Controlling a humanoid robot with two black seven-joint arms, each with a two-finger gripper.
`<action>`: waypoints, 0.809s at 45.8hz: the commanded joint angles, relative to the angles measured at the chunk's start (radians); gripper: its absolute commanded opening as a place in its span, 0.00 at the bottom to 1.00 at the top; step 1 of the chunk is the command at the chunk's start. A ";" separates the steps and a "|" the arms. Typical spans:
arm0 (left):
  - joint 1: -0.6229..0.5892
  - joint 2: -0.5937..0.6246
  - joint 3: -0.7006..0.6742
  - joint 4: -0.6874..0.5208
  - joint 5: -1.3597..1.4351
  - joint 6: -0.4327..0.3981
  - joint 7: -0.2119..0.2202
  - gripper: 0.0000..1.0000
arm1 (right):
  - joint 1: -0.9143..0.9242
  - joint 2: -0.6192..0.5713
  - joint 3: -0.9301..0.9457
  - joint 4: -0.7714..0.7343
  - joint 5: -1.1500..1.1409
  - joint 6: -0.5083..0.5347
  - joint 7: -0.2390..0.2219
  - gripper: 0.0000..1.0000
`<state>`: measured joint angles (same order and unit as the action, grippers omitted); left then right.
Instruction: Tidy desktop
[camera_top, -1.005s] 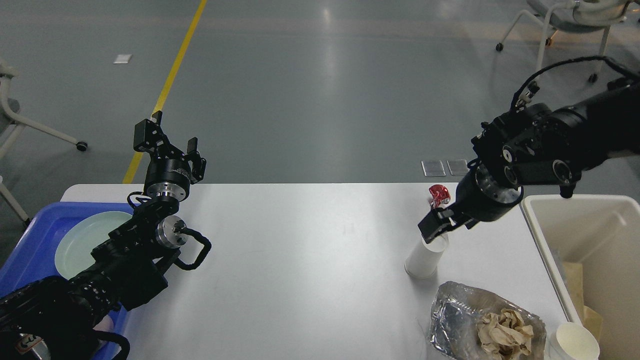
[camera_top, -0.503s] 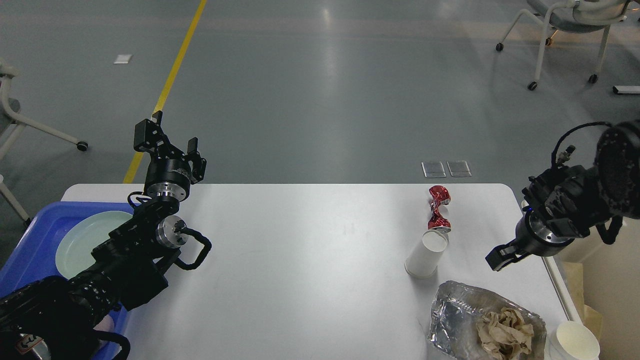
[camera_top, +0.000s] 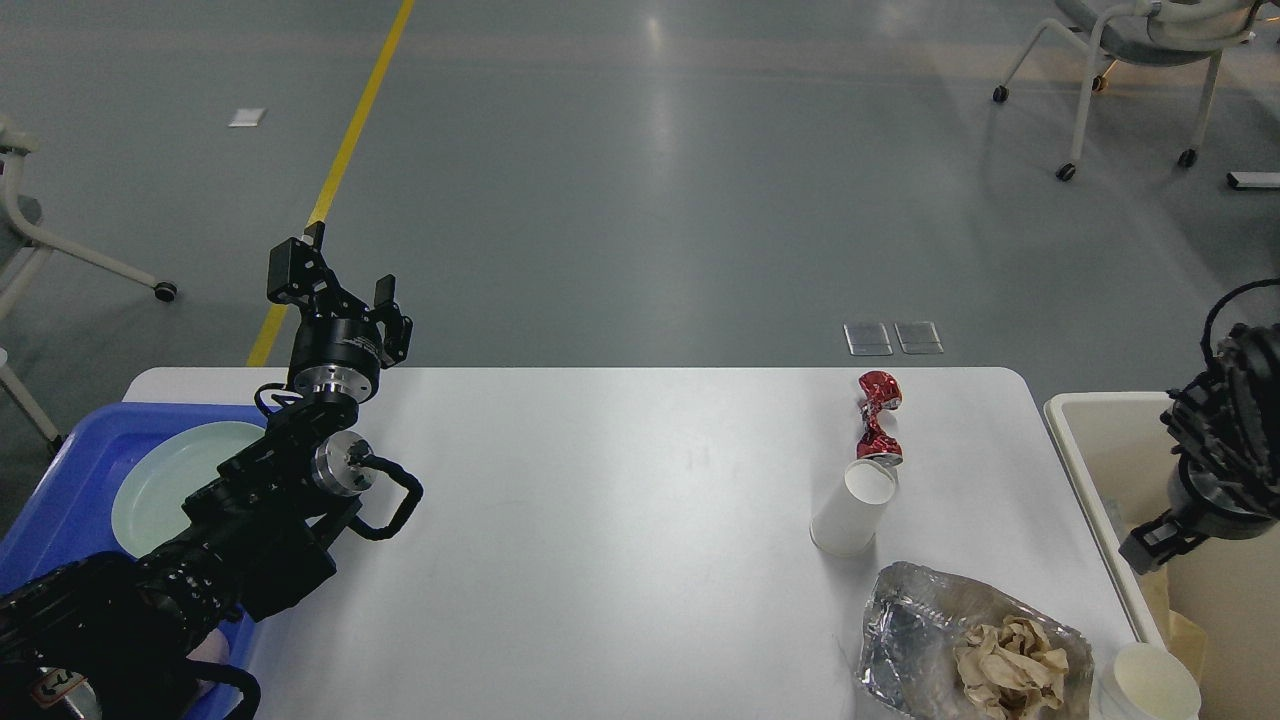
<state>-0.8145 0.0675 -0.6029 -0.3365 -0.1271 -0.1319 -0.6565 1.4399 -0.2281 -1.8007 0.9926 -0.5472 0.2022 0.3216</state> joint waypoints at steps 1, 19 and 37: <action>0.000 0.000 0.000 0.001 0.000 0.000 0.000 1.00 | -0.001 -0.042 0.001 0.032 -0.033 0.003 0.002 0.95; 0.000 0.000 0.000 0.001 0.001 0.000 0.000 1.00 | -0.010 -0.079 0.075 0.146 -0.034 0.011 0.010 0.95; 0.000 0.000 0.000 0.001 0.000 0.000 0.000 1.00 | -0.044 -0.066 0.129 0.149 -0.033 0.006 0.008 0.90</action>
<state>-0.8145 0.0675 -0.6029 -0.3364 -0.1265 -0.1319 -0.6565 1.4174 -0.2990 -1.6759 1.1440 -0.5800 0.2147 0.3304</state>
